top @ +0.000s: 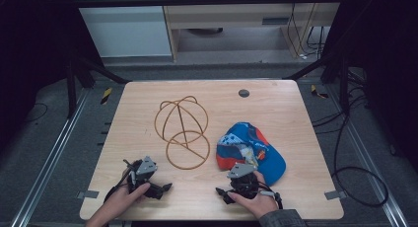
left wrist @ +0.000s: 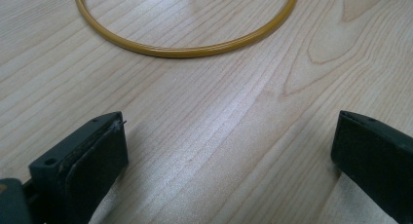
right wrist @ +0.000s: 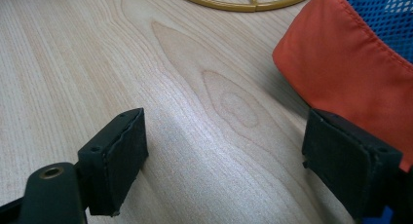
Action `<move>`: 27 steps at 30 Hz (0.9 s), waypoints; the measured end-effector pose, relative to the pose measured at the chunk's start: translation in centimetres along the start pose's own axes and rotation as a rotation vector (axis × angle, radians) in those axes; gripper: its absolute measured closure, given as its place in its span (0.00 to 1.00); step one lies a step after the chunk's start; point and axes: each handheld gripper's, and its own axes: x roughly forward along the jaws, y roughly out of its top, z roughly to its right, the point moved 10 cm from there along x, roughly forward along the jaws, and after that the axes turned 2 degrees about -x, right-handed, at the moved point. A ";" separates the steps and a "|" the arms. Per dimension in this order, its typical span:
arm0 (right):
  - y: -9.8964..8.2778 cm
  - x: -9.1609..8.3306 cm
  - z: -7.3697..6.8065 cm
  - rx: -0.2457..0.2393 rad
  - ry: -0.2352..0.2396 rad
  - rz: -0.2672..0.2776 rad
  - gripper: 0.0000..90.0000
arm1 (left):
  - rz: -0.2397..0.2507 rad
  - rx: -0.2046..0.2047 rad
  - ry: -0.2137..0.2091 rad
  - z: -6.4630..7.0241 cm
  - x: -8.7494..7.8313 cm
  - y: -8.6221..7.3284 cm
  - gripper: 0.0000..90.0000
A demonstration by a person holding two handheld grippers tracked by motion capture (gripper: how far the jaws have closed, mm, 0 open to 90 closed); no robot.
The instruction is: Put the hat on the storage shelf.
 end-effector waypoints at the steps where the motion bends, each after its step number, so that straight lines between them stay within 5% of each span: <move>1: 0.0 0.0 0.0 0.000 0.000 0.000 0.19 | 0.000 0.000 0.000 0.0 0.0 0.0 0.00; 21: 0.0 0.0 0.0 0.001 -0.001 0.000 0.19 | 0.000 0.000 0.001 0.0 0.0 0.0 0.00; 27: 1.0 -1.5 0.7 0.030 -0.024 0.031 0.20 | 0.000 0.000 0.001 0.0 0.0 0.0 0.00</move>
